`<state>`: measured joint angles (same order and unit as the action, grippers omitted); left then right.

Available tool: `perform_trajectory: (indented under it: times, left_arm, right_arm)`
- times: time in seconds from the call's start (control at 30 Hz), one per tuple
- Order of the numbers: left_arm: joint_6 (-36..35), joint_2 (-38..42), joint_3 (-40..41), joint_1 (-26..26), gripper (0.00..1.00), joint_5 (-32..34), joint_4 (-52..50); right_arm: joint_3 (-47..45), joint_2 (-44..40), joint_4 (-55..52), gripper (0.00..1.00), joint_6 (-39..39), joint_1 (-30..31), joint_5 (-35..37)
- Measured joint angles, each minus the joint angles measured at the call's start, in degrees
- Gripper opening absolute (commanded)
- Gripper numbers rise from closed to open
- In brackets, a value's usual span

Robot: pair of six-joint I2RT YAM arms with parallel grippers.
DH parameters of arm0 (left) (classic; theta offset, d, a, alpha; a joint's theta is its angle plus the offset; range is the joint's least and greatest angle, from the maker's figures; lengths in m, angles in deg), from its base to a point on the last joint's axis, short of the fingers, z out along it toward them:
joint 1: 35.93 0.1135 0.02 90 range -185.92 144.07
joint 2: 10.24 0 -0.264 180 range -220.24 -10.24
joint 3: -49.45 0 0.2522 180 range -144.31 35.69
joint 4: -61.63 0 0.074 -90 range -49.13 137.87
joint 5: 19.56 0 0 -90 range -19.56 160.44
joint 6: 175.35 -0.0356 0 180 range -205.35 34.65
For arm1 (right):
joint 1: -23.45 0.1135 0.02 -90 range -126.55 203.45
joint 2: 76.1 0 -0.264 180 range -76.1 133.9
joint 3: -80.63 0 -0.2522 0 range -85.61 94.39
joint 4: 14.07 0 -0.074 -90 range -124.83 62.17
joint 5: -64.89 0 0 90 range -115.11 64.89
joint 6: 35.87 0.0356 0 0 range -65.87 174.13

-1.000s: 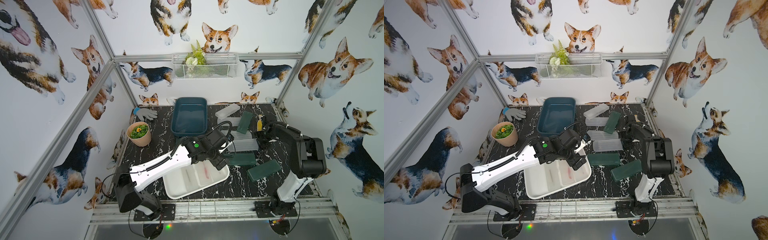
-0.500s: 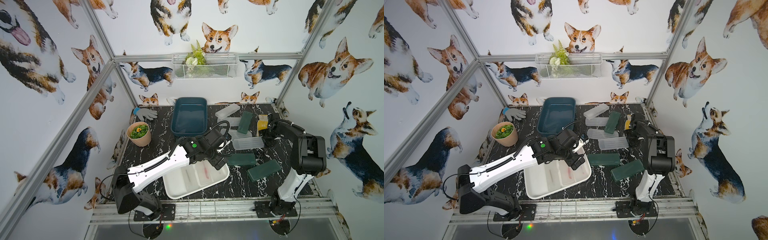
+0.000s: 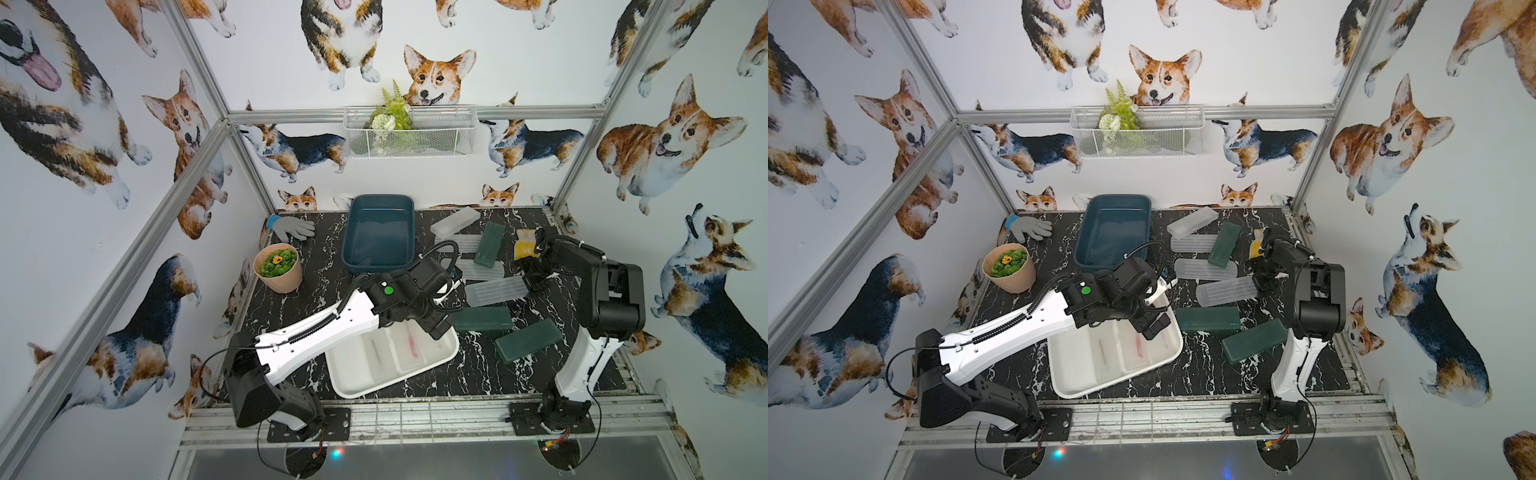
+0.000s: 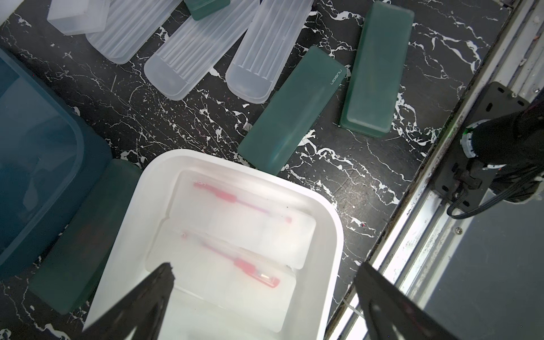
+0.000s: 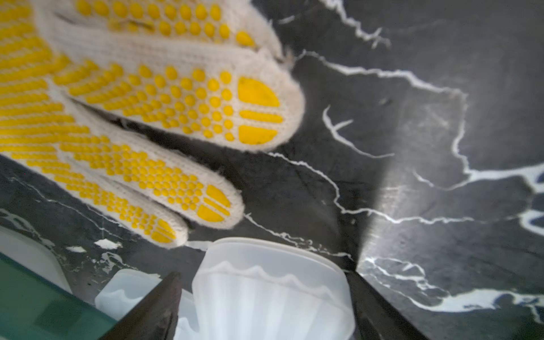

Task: Place the pencil cases by color into the storage box
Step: Adjust the pencil case at the center of the board, then pick up the pencil case from the center of the board.

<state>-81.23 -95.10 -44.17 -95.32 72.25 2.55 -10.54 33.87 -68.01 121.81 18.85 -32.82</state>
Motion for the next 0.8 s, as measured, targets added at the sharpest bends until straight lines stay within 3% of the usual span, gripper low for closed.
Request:
perform_trajectory:
  times: [0.33, 0.8]
  left_arm:
    - [0.0, -0.3, 0.0, 0.2, 0.99, -0.6, 0.4]
    - [0.0, 0.0, 0.4, 0.6, 0.99, -1.4, 0.6]
  right_arm:
    - [-0.3, -2.6, -0.9, 0.99, 0.3, 1.0, -1.6]
    - [-4.6, -4.3, -1.1, 1.00, 3.3, 2.7, -1.7]
